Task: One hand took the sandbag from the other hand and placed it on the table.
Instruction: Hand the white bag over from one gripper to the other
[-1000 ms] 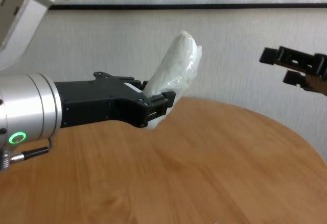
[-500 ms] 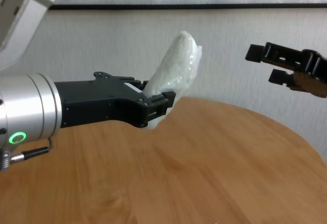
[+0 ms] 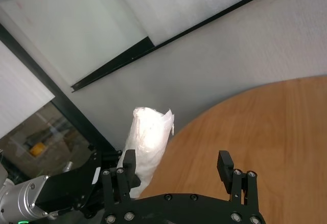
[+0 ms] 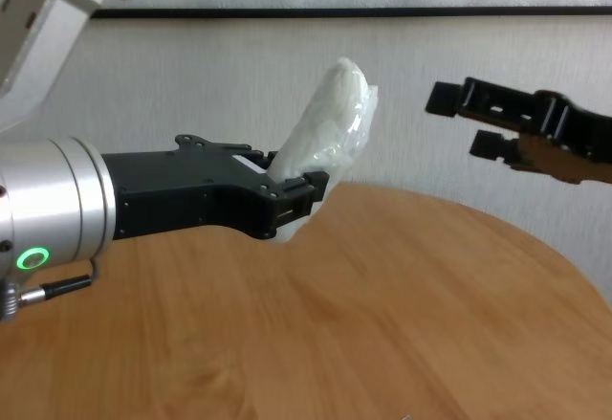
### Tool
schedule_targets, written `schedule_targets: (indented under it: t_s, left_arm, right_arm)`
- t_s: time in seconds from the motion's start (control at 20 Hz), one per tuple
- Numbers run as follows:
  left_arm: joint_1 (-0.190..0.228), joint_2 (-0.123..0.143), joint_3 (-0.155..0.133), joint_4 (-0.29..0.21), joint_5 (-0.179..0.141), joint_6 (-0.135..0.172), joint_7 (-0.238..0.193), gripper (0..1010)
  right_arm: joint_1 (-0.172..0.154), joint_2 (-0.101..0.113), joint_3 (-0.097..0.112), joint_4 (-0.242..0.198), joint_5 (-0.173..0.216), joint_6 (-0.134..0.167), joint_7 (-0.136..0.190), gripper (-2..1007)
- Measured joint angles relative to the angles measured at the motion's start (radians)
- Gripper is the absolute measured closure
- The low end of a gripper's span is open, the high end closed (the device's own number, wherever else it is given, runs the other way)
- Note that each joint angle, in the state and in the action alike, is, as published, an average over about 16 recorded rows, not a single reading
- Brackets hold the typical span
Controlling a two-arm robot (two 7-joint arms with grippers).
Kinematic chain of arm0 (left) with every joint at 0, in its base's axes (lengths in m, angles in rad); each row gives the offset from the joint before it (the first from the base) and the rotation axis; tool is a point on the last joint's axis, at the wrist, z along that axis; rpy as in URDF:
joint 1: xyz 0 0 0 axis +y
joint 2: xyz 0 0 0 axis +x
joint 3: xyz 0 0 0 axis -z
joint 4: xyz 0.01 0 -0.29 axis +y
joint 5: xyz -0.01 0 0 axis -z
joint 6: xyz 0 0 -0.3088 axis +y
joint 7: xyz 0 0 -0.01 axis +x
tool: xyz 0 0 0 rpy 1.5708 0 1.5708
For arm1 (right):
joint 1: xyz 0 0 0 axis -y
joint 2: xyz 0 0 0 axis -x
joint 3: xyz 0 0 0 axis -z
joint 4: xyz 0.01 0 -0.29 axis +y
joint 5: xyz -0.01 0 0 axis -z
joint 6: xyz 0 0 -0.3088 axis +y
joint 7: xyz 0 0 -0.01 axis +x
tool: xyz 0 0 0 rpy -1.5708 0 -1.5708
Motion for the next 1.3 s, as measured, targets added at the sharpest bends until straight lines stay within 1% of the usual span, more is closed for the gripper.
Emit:
schedule_targets:
  t_s: [0.35,0.75,1.05,1.3]
  left_arm:
    - [0.0,0.0,0.0,0.0,0.0,0.0,0.0,650]
    - [0.0,0.0,0.0,0.0,0.0,0.0,0.0,650]
    - [0.0,0.0,0.0,0.0,0.0,0.0,0.0,650]
    - [0.0,0.0,0.0,0.0,0.0,0.0,0.0,650]
  right_arm:
    - [0.015,0.003,-0.031,-0.008,0.012,0.002,-0.001,4]
    - [0.033,0.007,-0.053,-0.011,0.027,-0.002,-0.008,4]
    - [0.044,0.015,-0.069,-0.009,0.039,-0.003,-0.014,5]
    - [0.053,0.021,-0.087,-0.006,0.044,-0.007,-0.017,5]
